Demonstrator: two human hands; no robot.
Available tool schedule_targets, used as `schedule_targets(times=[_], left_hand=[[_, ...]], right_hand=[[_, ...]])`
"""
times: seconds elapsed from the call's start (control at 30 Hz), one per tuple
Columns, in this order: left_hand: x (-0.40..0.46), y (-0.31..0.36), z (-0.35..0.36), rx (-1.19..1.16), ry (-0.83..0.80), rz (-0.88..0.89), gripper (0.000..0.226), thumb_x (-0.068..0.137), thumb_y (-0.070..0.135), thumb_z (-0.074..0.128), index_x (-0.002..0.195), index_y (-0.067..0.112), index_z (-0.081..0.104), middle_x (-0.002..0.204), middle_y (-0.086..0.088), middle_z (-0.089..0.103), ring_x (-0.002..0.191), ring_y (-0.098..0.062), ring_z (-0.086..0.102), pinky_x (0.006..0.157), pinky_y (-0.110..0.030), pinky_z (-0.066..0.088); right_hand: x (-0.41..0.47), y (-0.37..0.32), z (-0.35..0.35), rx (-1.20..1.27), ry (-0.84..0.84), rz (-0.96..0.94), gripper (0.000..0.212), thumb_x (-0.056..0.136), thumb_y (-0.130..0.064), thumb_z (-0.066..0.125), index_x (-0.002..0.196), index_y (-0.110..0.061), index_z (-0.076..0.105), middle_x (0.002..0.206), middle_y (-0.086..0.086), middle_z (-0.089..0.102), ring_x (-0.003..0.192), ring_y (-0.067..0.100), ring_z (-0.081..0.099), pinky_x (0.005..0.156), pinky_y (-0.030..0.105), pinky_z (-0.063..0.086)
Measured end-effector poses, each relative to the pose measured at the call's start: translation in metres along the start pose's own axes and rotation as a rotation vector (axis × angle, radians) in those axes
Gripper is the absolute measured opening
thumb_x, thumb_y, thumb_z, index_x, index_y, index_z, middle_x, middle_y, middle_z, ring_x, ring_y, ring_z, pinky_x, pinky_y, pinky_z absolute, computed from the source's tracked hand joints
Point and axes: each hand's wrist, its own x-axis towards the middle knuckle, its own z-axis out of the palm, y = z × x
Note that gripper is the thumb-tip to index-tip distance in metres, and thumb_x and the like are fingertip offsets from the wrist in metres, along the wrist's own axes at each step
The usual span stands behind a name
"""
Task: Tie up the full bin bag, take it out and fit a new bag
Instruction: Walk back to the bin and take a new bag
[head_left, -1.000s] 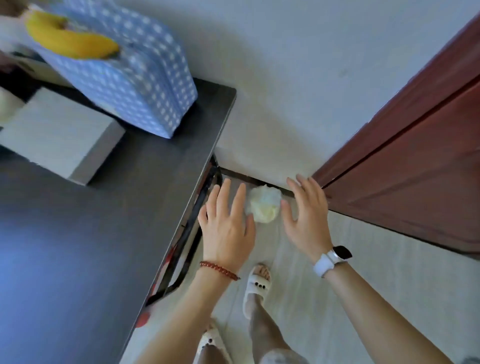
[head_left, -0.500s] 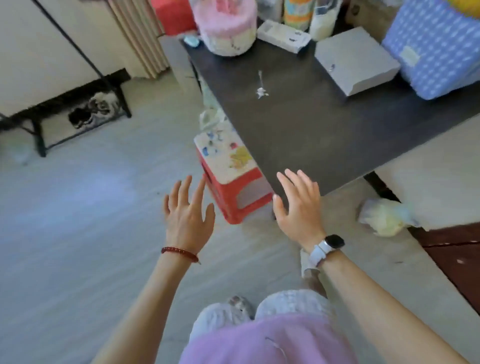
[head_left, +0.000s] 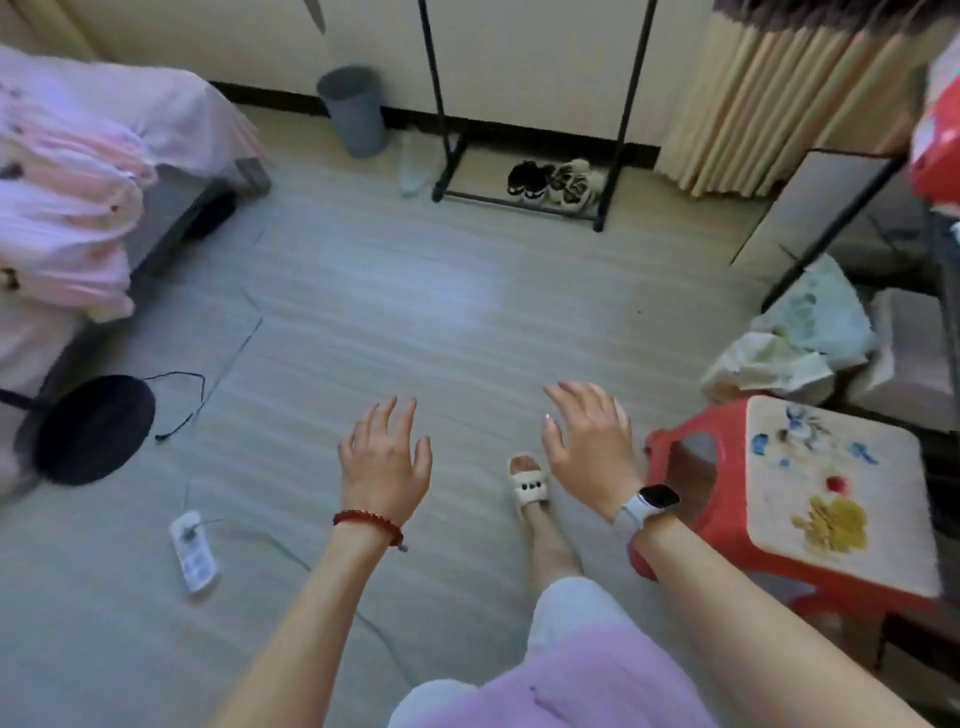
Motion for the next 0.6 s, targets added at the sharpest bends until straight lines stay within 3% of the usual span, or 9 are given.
schedule_targets(times=[0.13,0.27,0.43,0.6], left_hand=[[0.119,-0.01,-0.004,-0.059,-0.003,-0.082,0.043,0.084,0.018,0.055,0.126,0.009,0.048,0.132,-0.018,0.051,0.123,-0.036,0.047,0.097,-0.054,0.036],[0.254,-0.01,-0.032,-0.089,0.061,-0.095,0.045,0.086,0.021,0.051,0.13,0.011,0.044,0.136,-0.016,0.048,0.127,-0.032,0.042,0.102,-0.05,0.031],[0.368,-0.033,-0.057,-0.125,0.142,-0.152,0.048,0.081,0.028,0.042,0.125,0.01,0.049,0.13,-0.016,0.054,0.121,-0.034,0.049,0.099,-0.05,0.036],[0.464,-0.105,-0.052,-0.155,0.103,-0.273,0.041,0.085,0.02,0.051,0.126,0.011,0.048,0.134,-0.014,0.05,0.124,-0.032,0.045,0.103,-0.048,0.032]], right_hand=[[0.129,-0.018,0.01,0.013,-0.1,-0.047,0.062,0.077,-0.042,0.021,0.122,-0.012,0.051,0.129,0.012,0.055,0.125,0.031,0.043,0.106,0.051,0.027],[0.26,-0.04,0.003,-0.004,-0.155,-0.103,0.045,0.088,-0.031,0.033,0.128,-0.013,0.044,0.135,0.009,0.048,0.129,0.027,0.036,0.11,0.046,0.02],[0.397,-0.085,0.017,-0.031,-0.208,-0.181,0.041,0.092,-0.023,0.04,0.132,-0.014,0.038,0.139,0.008,0.043,0.131,0.025,0.033,0.111,0.043,0.019],[0.521,-0.139,0.066,-0.026,-0.282,-0.236,0.041,0.092,-0.023,0.039,0.133,-0.015,0.037,0.14,0.009,0.041,0.132,0.026,0.032,0.112,0.043,0.02]])
